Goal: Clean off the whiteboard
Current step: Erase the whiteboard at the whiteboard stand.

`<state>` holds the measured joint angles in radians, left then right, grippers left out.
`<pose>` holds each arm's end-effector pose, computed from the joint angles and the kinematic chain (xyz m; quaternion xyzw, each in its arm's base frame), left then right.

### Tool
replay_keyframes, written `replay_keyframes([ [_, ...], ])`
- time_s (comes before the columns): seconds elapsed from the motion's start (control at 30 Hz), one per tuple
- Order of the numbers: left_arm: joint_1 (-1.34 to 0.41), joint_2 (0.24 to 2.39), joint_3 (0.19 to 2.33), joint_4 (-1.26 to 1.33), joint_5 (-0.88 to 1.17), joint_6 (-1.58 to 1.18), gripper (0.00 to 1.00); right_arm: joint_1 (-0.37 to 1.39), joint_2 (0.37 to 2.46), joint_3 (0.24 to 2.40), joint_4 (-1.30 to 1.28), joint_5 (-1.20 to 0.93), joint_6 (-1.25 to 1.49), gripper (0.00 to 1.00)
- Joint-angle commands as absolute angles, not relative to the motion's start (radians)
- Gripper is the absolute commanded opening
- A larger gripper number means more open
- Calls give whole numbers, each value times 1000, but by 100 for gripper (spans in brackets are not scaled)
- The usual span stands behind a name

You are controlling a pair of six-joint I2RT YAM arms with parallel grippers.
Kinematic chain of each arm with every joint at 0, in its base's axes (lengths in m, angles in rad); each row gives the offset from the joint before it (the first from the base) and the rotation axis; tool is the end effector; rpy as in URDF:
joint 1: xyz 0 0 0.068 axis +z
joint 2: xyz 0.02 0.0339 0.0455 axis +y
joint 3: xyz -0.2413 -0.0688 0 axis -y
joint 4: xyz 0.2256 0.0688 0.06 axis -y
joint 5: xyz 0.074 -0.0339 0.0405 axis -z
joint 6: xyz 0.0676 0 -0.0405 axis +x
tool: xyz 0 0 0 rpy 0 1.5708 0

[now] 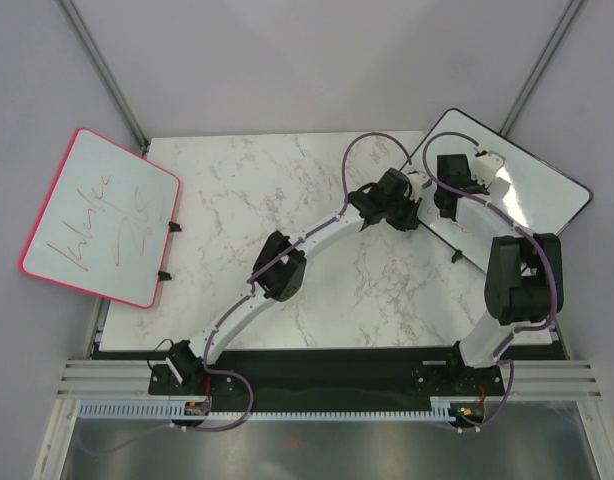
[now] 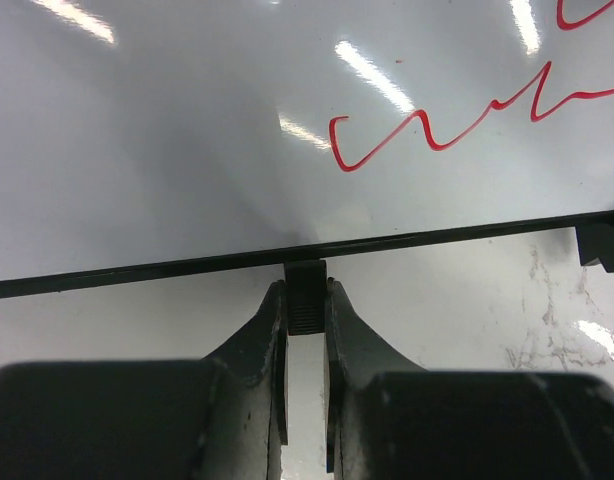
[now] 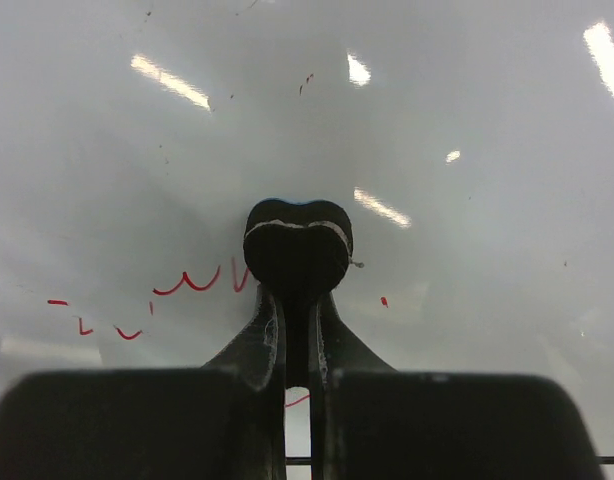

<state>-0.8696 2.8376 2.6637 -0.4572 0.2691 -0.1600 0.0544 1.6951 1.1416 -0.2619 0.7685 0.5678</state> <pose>0.3702 -0.4664 0.1237 0.3639 0.8074 -0.3250 0.3316 0.3595 -0.0275 0.1961 0.3525 0.7984 -0.2271 0.4321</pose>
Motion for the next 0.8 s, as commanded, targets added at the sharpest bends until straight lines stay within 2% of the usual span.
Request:
replay_keyframes([
  [0.0,-873,2855,2672,-525,310,-176,2,80,1782,1209,-175,675,609,0],
  [0.13,-871,2850,2668,-522,310,-176,2,81,1760,1166,-207,742,635,0],
  [0.5,-874,2855,2674,-526,307,-175,2,58,1450,836,-255,842,695,0],
  [0.63,-873,2864,2692,-535,307,-173,2,57,1471,867,-193,833,650,0],
  [0.77,-873,2862,2695,-535,308,-173,2,77,1624,1039,-181,796,655,0],
])
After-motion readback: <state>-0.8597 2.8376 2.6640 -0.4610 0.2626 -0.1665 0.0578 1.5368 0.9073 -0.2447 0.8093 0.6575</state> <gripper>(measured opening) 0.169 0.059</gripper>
